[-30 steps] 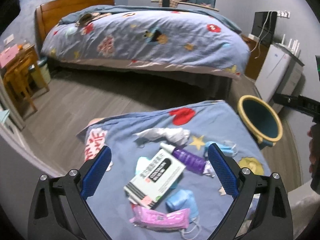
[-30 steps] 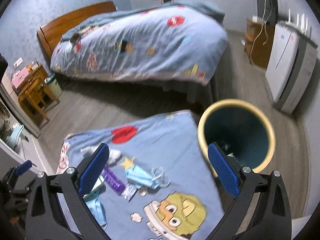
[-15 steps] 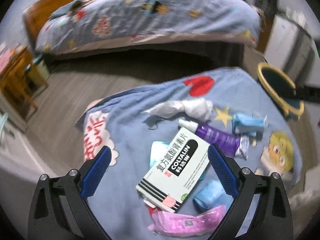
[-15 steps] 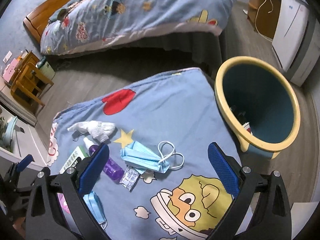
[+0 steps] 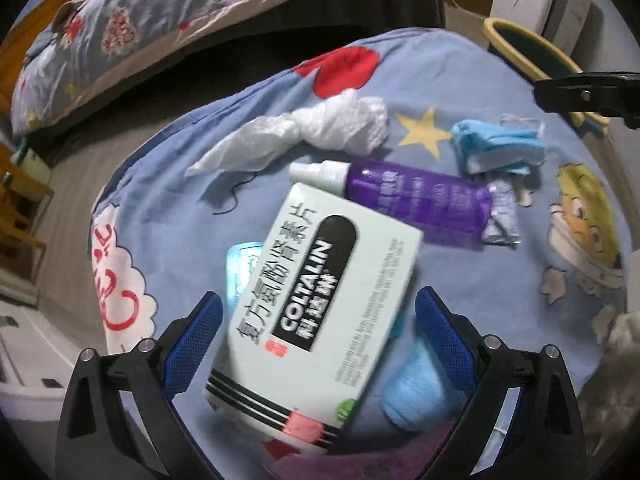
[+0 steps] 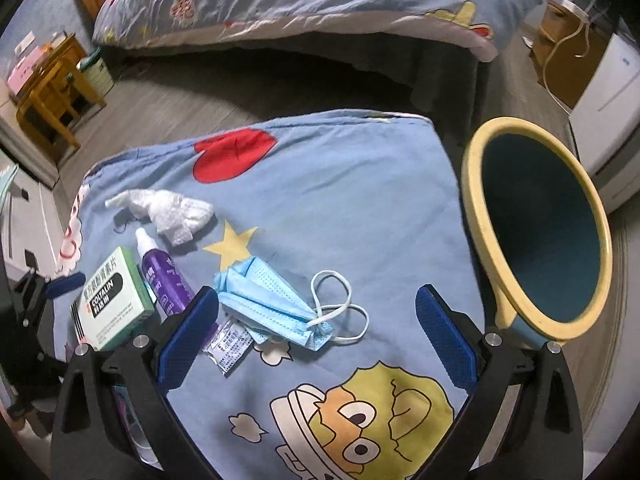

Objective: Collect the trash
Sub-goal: 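Grasp the COLTALIN medicine box with the left gripper while the right gripper grasps the blue face mask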

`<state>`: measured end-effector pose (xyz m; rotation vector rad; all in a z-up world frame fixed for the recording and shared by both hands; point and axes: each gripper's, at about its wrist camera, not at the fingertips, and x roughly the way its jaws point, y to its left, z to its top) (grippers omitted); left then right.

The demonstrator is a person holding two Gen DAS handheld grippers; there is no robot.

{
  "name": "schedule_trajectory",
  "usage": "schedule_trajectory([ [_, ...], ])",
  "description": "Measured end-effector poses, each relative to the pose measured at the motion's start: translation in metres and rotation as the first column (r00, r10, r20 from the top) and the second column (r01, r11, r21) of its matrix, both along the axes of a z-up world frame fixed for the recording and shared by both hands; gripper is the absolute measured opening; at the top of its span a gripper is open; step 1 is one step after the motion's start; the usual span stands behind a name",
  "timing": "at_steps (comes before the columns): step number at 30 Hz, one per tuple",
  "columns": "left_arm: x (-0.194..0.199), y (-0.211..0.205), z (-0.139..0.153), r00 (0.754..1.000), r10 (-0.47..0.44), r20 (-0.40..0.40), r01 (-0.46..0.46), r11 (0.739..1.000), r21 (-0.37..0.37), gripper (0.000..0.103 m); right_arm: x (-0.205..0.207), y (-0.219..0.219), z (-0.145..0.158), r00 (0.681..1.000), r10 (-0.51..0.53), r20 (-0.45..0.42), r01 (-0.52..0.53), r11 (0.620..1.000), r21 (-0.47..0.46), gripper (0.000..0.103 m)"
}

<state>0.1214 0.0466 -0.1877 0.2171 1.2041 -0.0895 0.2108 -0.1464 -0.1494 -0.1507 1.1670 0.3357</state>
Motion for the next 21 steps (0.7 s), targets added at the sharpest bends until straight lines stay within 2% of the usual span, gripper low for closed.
schedule_trajectory([
  [3,0.004,0.006,-0.005,1.000,0.019,-0.004,-0.019,1.000,0.008,0.096,0.000,0.005,-0.008,0.999,0.042,-0.012,-0.043,0.999,-0.022,0.097],
  [7,0.008,0.015,-0.007,0.998,0.056,-0.016,-0.056,0.998,-0.026,0.096,-0.003,0.014,-0.019,0.992,0.125,-0.025,-0.126,0.992,-0.027,0.096],
  [10,0.009,0.017,-0.004,0.998,0.063,-0.014,-0.063,0.997,-0.050,0.092,-0.006,0.024,-0.028,0.984,0.178,-0.031,-0.180,0.982,-0.054,0.090],
  [11,0.010,0.018,-0.003,0.998,0.067,-0.017,-0.068,0.996,-0.057,0.086,-0.006,0.027,-0.030,0.982,0.187,-0.035,-0.189,0.980,-0.057,0.089],
  [14,0.012,0.020,-0.004,0.996,0.081,-0.032,-0.083,0.994,-0.072,0.084,-0.007,0.033,-0.039,0.976,0.210,-0.057,-0.213,0.975,-0.064,0.075],
  [16,0.014,0.024,-0.004,0.995,0.090,-0.036,-0.093,0.993,-0.075,0.083,-0.008,0.036,-0.045,0.969,0.229,-0.090,-0.235,0.970,-0.066,0.051],
  [21,0.012,0.026,-0.002,0.993,0.107,-0.040,-0.109,0.992,-0.070,0.080,-0.010,0.039,-0.038,0.967,0.241,-0.087,-0.247,0.967,-0.066,0.030],
])
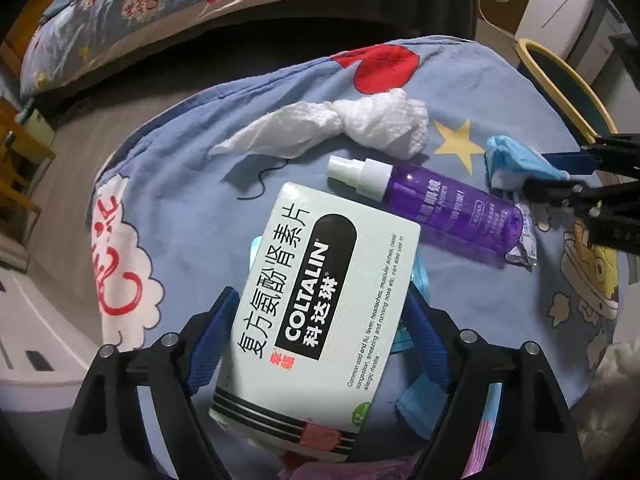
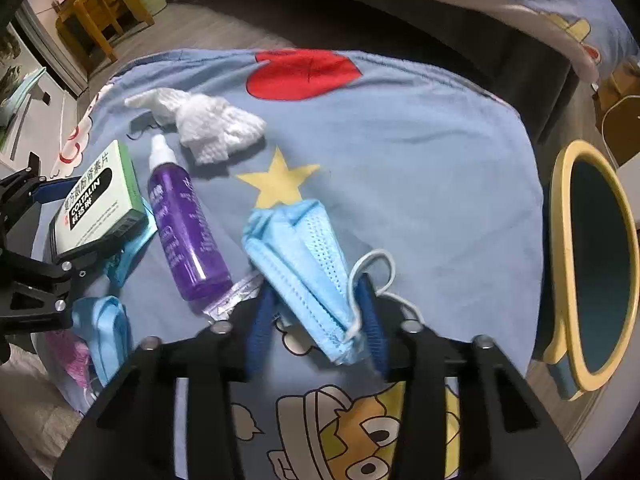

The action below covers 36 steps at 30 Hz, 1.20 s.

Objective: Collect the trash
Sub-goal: 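Grasp the COLTALIN medicine box with the left gripper while the right gripper grasps the blue face mask, then carry the medicine box and face mask over the teal bin with both grippers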

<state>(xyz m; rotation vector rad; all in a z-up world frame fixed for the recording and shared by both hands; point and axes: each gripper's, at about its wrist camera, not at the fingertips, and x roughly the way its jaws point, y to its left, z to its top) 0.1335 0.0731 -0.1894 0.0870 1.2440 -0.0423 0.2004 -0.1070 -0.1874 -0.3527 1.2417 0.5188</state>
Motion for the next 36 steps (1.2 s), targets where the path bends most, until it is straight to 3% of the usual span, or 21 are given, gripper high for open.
schedule_trajectory([
  [5,-0.001,0.003,0.012,0.999,0.029,0.031,-0.028,1.000,-0.005,0.079,0.000,-0.011,0.024,0.997,-0.075,0.020,0.073,0.994,0.087,0.025],
  [11,-0.015,0.002,0.043,0.987,0.058,0.148,-0.056,0.998,-0.015,0.079,-0.003,-0.026,0.062,0.989,-0.127,0.070,0.113,0.978,0.173,0.025],
  [16,-0.025,-0.002,0.076,0.962,0.071,0.264,-0.073,0.997,-0.002,0.079,-0.008,-0.031,0.093,0.981,-0.155,0.116,0.127,0.967,0.222,0.025],
  [22,-0.027,-0.020,0.112,0.913,0.078,0.401,-0.074,0.997,-0.025,0.079,-0.020,-0.044,0.130,0.951,-0.173,0.255,0.124,0.972,0.197,0.025],
  [36,-0.021,-0.060,0.138,0.890,0.046,0.454,-0.008,0.996,-0.086,0.079,-0.025,-0.092,0.155,0.923,-0.274,0.270,0.197,0.939,0.281,0.025],
])
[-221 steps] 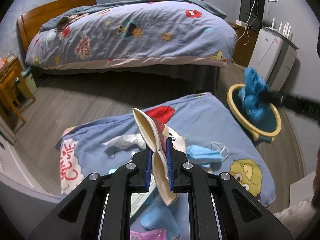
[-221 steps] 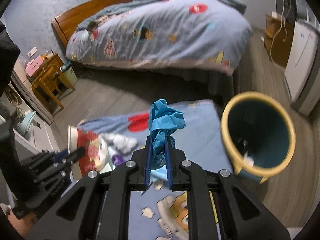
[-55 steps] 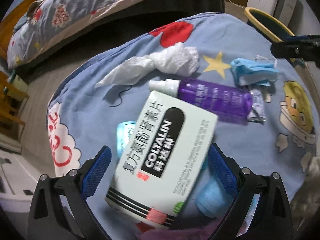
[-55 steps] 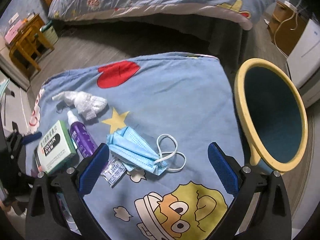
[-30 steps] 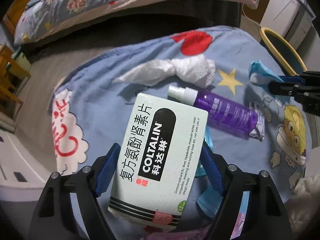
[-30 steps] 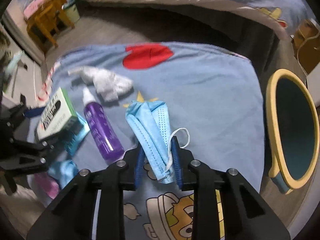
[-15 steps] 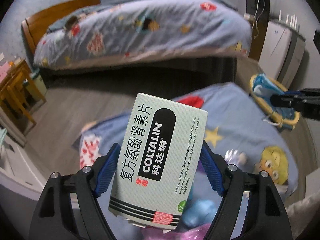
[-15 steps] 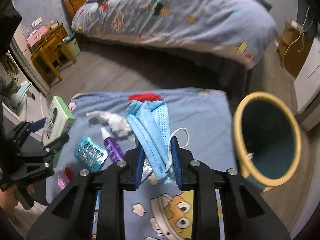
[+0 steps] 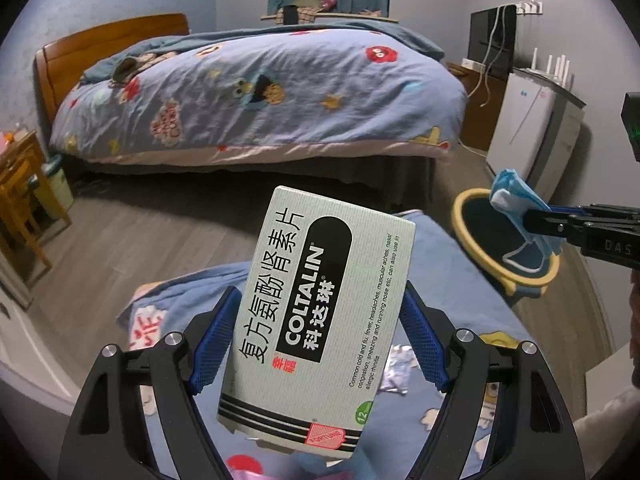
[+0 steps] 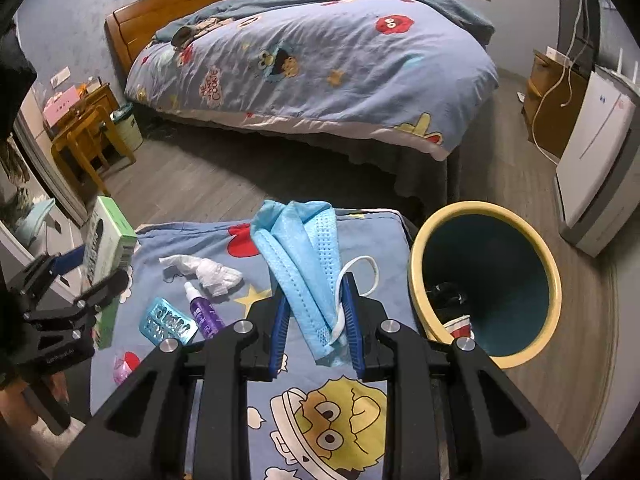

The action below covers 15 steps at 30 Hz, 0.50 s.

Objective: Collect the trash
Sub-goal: 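Carry the medicine box and face mask over the teal bin with both grippers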

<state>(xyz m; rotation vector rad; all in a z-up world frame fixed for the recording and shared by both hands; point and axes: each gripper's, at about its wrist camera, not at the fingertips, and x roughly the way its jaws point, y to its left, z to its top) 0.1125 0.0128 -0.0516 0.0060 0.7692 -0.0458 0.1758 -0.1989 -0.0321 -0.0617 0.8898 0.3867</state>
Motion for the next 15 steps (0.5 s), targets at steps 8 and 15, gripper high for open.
schedule_trajectory([
  [8,0.005,-0.027,0.001,0.999,-0.046,-0.004,0.046,0.999,0.009,0.079,0.001,-0.045,0.032,0.998,-0.037,0.047,0.036,0.999,0.028,0.025],
  [15,0.013,-0.053,-0.002,0.995,-0.103,-0.002,0.103,0.994,0.025,0.079,0.031,-0.114,0.038,0.988,-0.144,0.053,0.140,0.988,0.070,0.025],
])
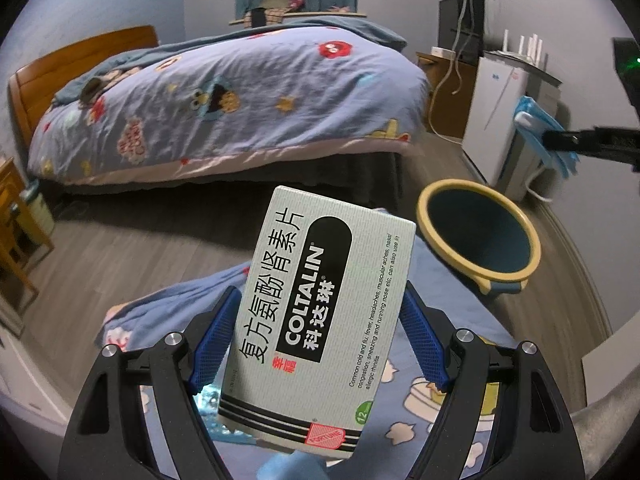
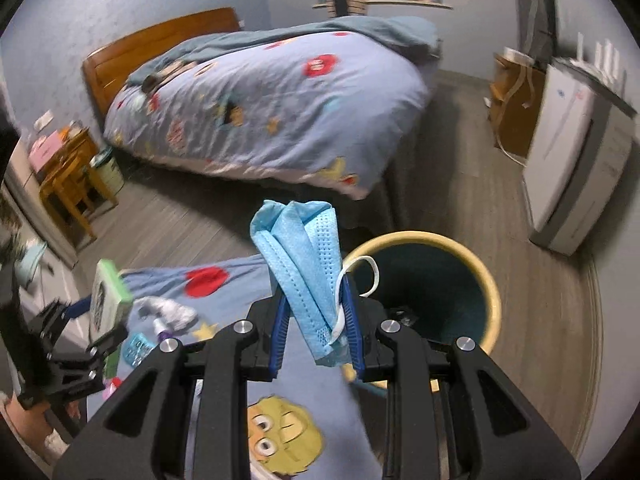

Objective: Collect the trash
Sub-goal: 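Carry the medicine box and face mask over the teal bin with both grippers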

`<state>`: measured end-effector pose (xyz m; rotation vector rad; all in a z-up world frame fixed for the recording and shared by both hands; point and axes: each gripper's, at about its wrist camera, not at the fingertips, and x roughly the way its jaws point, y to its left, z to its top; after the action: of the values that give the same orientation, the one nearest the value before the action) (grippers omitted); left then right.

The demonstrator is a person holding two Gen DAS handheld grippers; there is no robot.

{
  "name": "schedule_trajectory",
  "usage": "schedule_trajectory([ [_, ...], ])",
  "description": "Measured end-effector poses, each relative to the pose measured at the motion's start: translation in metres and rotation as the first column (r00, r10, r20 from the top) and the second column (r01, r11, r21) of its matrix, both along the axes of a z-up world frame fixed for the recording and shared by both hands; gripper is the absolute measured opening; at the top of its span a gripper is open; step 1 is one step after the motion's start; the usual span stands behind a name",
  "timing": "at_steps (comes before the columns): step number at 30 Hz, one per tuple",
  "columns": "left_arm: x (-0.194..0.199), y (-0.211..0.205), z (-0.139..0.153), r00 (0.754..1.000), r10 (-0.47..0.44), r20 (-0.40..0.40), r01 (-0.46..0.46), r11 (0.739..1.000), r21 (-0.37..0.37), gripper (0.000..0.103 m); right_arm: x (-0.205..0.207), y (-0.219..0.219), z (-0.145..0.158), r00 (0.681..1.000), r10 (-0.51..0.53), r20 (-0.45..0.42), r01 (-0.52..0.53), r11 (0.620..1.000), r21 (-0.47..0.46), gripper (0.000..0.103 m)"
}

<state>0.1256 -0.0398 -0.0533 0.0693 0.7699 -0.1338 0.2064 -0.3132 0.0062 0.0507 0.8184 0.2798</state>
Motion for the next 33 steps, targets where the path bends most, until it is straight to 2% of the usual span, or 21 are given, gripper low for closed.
schedule_trajectory([
  [3,0.003,-0.013,-0.004,0.999,-0.029,-0.014,0.029,1.000,0.002,0.079,0.015,-0.024,-0.014,0.998,-0.051,-0.035,0.052,0.998,0.037,0.025],
  [8,0.006,-0.037,-0.011,0.997,-0.073,-0.033,0.073,0.997,-0.003,0.079,0.042,-0.051,-0.051,0.985,-0.122,-0.126,0.127,0.991,0.037,0.025],
  [14,0.014,-0.076,-0.022,0.988,-0.144,-0.063,0.147,0.988,0.052,0.079,0.061,-0.082,-0.081,0.956,-0.200,-0.213,0.222,0.971,0.088,0.025],
  [19,0.040,-0.104,-0.023,0.981,-0.177,-0.082,0.178,0.984,0.006,0.079,0.067,-0.104,-0.093,0.942,-0.237,-0.236,0.269,0.956,0.115,0.025],
  [26,0.079,-0.144,-0.018,0.969,-0.230,-0.089,0.231,0.973,-0.002,0.079,0.076,-0.138,-0.115,0.911,-0.296,-0.288,0.347,0.927,0.145,0.025],
  [33,0.121,-0.180,-0.034,0.957,-0.253,-0.140,0.251,0.967,-0.030,0.079,0.079,-0.146,-0.129,0.889,-0.318,-0.330,0.393,0.899,0.194,0.025],
])
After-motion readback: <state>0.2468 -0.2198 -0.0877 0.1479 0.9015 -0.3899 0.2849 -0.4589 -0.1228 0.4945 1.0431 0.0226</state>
